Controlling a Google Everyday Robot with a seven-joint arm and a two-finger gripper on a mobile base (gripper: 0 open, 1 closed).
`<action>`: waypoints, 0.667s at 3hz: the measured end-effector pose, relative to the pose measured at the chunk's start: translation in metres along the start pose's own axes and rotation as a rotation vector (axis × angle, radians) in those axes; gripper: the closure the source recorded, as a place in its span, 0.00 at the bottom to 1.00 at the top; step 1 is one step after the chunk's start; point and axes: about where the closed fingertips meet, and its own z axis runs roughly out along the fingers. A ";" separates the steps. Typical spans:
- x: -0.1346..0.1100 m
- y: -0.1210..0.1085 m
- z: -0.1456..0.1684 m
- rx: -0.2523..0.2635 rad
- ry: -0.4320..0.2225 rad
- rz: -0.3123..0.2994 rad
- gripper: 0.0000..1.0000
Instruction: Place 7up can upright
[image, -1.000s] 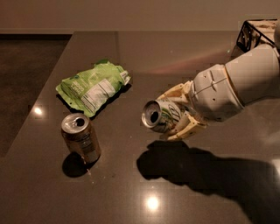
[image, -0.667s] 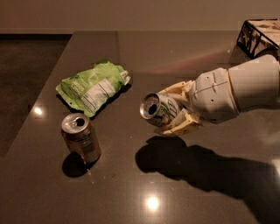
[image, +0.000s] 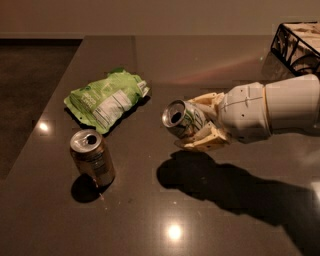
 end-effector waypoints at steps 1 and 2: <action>-0.003 0.001 -0.003 0.013 -0.030 0.051 1.00; 0.002 -0.001 -0.006 0.067 -0.105 0.153 1.00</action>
Offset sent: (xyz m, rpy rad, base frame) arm 0.0088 -0.0252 0.0147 0.4354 0.1535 -0.2340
